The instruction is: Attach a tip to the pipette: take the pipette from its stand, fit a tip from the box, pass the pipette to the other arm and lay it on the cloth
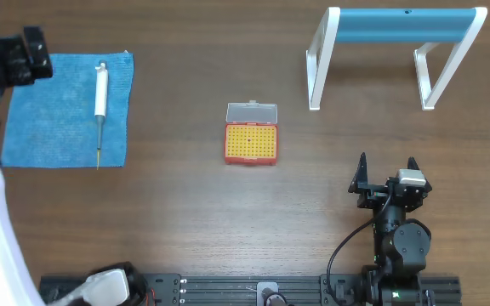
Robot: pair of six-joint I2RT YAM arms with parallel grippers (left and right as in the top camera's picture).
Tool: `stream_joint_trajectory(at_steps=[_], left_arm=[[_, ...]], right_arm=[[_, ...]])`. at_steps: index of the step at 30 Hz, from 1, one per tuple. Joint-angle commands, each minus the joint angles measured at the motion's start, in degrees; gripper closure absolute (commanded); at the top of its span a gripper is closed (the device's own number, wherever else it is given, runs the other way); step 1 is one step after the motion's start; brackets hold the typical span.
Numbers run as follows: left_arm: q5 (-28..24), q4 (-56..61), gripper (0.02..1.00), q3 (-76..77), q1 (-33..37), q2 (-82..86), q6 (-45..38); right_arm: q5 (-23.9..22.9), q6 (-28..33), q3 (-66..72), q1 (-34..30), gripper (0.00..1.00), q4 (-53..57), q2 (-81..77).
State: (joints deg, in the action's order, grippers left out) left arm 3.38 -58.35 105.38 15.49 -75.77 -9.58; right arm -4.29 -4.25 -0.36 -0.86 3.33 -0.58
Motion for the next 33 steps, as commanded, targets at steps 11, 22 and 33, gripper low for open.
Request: stream_joint_trajectory(at_steps=[11, 22, 33], left_arm=[[-1.81, -2.56, 0.020, -1.14, 0.17, 15.78, -0.72], [-11.63, 6.25, 0.020, -14.84, 0.17, 35.39, 8.33], [-11.58, 31.74, 0.020, -46.60, -3.02, 53.55, 12.39]], right_arm=[[0.33, -0.66, 0.13, -0.20, 0.058, 0.42, 0.20], [0.33, -0.66, 0.13, -0.20, 0.056, 0.42, 0.20], [0.33, -0.66, 0.13, -0.20, 0.058, 0.42, 0.20]])
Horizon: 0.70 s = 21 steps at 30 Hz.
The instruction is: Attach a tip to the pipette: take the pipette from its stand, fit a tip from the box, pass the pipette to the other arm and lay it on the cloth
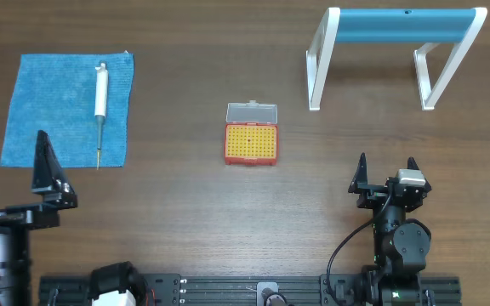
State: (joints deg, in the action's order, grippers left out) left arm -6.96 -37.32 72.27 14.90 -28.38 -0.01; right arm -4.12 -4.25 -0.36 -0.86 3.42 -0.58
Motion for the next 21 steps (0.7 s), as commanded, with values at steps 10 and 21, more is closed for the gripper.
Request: stream_joint_trajectory(at_steps=[10, 21], left_arm=[[-1.22, 40.65, 0.020, -44.46, -7.65, 19.21, 7.15], [-0.15, 53.09, 0.020, -60.52, -10.16, 21.42, 7.13]], right_arm=[[0.15, -0.66, 0.13, -0.20, 0.058, 0.33, 0.20], [0.15, -0.66, 0.13, -0.20, 0.058, 0.33, 0.20]])
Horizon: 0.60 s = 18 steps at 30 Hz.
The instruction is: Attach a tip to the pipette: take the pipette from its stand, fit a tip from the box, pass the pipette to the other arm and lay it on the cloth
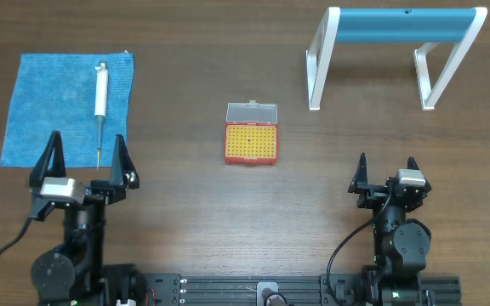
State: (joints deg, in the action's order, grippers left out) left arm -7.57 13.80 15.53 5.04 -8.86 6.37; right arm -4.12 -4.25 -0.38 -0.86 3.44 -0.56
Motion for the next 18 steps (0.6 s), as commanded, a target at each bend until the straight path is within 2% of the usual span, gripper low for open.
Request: stream_joint_trajectory(at_steps=[1, 14, 18], left_arm=[[0.44, 1.95, 0.020, -4.42, -0.31, 2.27, 0.74], [0.46, 2.03, 0.020, -13.81, -0.76, 8.68, 0.90], [3.21, -0.59, 0.020, -15.21, -2.97, 8.68, 0.96]], right_arm=[[0.15, -0.66, 0.15, -0.20, 0.058, 0.31, 0.17], [0.15, -0.66, 0.15, -0.20, 0.058, 0.31, 0.17], [0.15, -0.66, 0.15, -0.20, 0.058, 0.31, 0.17]])
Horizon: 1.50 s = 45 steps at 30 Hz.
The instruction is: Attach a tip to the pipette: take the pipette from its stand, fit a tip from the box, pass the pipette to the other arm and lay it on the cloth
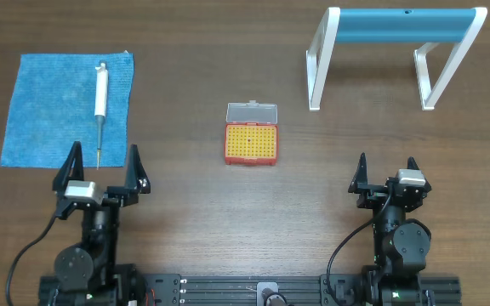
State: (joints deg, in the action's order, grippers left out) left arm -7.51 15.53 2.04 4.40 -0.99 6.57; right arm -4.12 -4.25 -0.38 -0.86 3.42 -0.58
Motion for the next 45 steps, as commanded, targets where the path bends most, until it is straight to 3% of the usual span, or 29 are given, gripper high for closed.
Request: stream_joint_trajectory(at_steps=[1, 19, 45], left_arm=[[4.17, -3.34, 0.020, -1.73, -2.99, 0.81, 0.74], [6.23, -20.33, 0.020, -1.73, -3.63, 0.81, 0.07], [6.21, -20.13, 0.020, -1.73, -3.63, 0.81, 0.09]], right_arm=[[0.15, -0.66, 0.15, -0.20, 0.058, 0.33, 0.20], [0.15, -0.66, 0.15, -0.20, 0.058, 0.33, 0.20], [0.15, -0.66, 0.15, -0.20, 0.058, 0.33, 0.20]])
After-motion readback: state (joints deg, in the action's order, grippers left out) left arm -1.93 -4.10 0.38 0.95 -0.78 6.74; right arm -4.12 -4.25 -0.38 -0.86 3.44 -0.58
